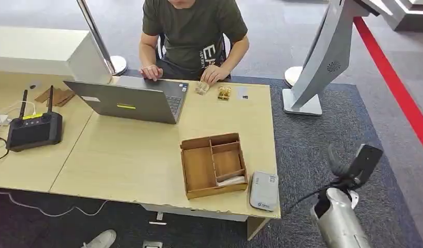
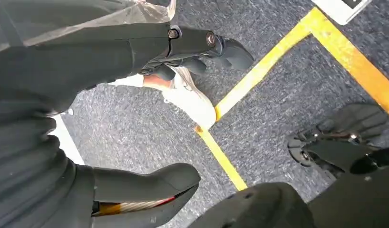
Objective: Pass the card to the sensor for recognition and then transmit it.
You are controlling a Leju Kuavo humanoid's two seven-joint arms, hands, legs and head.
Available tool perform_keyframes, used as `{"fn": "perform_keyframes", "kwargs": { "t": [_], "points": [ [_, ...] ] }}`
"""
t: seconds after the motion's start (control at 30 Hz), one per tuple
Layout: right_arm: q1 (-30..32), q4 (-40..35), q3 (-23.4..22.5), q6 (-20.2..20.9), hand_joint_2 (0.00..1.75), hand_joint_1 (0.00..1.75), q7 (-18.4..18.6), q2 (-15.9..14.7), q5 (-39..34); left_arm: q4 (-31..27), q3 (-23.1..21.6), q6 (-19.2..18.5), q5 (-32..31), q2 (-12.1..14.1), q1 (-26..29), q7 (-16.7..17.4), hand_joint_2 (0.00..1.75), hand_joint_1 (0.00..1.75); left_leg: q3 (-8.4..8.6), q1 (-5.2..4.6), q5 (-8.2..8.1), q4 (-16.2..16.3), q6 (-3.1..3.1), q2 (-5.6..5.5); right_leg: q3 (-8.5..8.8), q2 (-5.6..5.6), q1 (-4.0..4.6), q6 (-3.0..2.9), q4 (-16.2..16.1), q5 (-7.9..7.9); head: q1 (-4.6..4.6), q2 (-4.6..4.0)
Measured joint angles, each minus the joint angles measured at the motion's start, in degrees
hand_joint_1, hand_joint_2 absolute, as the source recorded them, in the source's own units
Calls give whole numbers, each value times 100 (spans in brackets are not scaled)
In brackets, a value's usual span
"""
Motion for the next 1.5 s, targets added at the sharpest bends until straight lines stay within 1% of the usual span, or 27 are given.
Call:
{"fn": "perform_keyframes", "kwargs": {
  "t": [0.07,0.17,0.2,0.23,0.3,0.33,0.37,0.43,0.47,0.57,0.6,0.63,0.67,0.7,0.73,0.8,0.83,1.0,1.1,1.3,1.43,1.5],
  "points": [
    [293,295,-483,11,175,0,-35,-135,-72,0,7,24,7,18,57,-31,175,0,-5,0,-6,-1,0,1,-5,4,0,-1,1,0,-2,0],
    [510,688,-992,15,175,0,-59,-229,-89,0,9,37,9,39,64,-37,175,0,-1,1,-8,-3,0,18,-13,26,0,-2,3,-1,-4,0],
    [543,805,-1139,13,175,0,-33,-242,-79,0,11,37,11,42,59,-39,175,0,0,2,-8,-4,0,16,-14,25,1,-5,3,-3,-4,0],
    [572,934,-1307,7,175,0,115,-264,-22,0,13,57,22,42,59,-41,175,0,1,2,-8,-4,0,16,-13,23,1,-3,3,-5,-5,0],
    [614,1218,-1624,59,175,0,443,-288,37,0,24,61,70,50,71,-74,175,0,2,6,-7,-5,-1,15,-8,20,5,-3,4,-7,-4,0],
    [727,1298,-1759,208,175,0,624,-290,18,0,35,72,94,55,81,-127,175,0,4,11,-7,-5,-1,11,-2,15,11,-3,3,-9,-2,0],
    [876,1374,-1861,458,175,0,821,-286,-37,0,53,81,120,68,99,-184,175,0,8,15,-8,-5,-2,6,4,9,14,-5,1,-12,-2,0],
    [1252,1593,-2034,1188,175,0,1358,-260,-208,0,92,129,142,90,154,-293,175,0,8,16,-12,-6,-5,-1,8,0,15,-6,2,-17,0,0],
    [1459,1704,-2112,1477,175,0,1606,-227,-262,0,118,142,144,101,178,-328,175,0,3,15,-14,-6,-7,-2,7,0,15,-6,2,-17,-7,0],
    [1956,1958,-2220,2055,175,0,2178,-146,-84,0,177,177,111,133,217,-352,175,0,3,16,-21,-8,-11,-3,6,-2,15,-9,3,-25,-7,0],
    [2068,2034,-2222,2210,175,0,2493,-137,80,0,192,177,74,142,220,-354,175,0,3,16,-22,-9,-12,-3,6,-1,15,-12,4,-27,-2,0],
    [2166,2108,-2222,2332,175,0,2886,-116,253,0,197,173,28,144,215,-354,175,0,4,16,-24,-10,-13,-1,6,1,15,-14,4,-28,-7,0],
    [2239,2161,-2222,2417,175,0,3142,-96,371,0,201,149,6,146,200,-354,175,0,4,16,-24,-10,-13,0,7,2,15,-14,4,-28,-5,0],
    [2302,2213,-2211,2567,175,0,3274,-61,546,0,205,131,-15,149,180,-345,175,0,4,15,-24,-10,-13,0,8,2,15,-14,4,-28,-2,0],
    [2356,2255,-2160,2801,175,0,3316,-32,825,0,210,109,-31,149,161,-328,175,0,3,15,-23,-11,-12,-1,9,1,14,-15,4,-28,-4,0],
    [2391,2309,-1956,3435,175,0,3209,-2,1536,0,238,35,-44,149,132,-280,175,0,5,15,-22,-11,-15,4,8,8,14,-17,5,-25,-4,0],
    [2370,2323,-1821,3618,175,0,3156,5,1772,0,249,17,-46,149,117,-267,175,0,7,14,-21,-11,-15,7,9,12,14,-13,5,-21,-7,0],
    [2174,2373,-1198,3711,175,0,3196,40,2394,0,306,17,-46,149,82,-260,175,0,16,10,-8,-11,-13,10,15,10,13,-6,4,-14,-4,0],
    [2151,2392,-799,3947,175,0,3335,42,2789,0,319,-7,-46,149,80,-269,175,0,19,10,-8,-10,-13,8,18,9,13,-7,4,-14,-2,0],
    [2176,2449,-208,4063,175,0,3443,33,2868,0,339,-48,-48,149,80,-282,175,0,19,12,-10,-10,-13,10,16,9,13,-7,4,-15,-4,0],
    [2275,2502,38,3889,175,0,3580,-15,2815,0,343,-42,-48,149,81,-280,175,0,17,11,-10,-10,-13,8,15,9,13,-6,4,-16,-4,0],
    [2335,2511,123,3895,175,0,3587,-43,2807,0,343,41,-46,149,79,-288,175,0,17,11,-10,-10,-13,9,16,9,13,-6,4,-16,-2,0]
  ]
}}
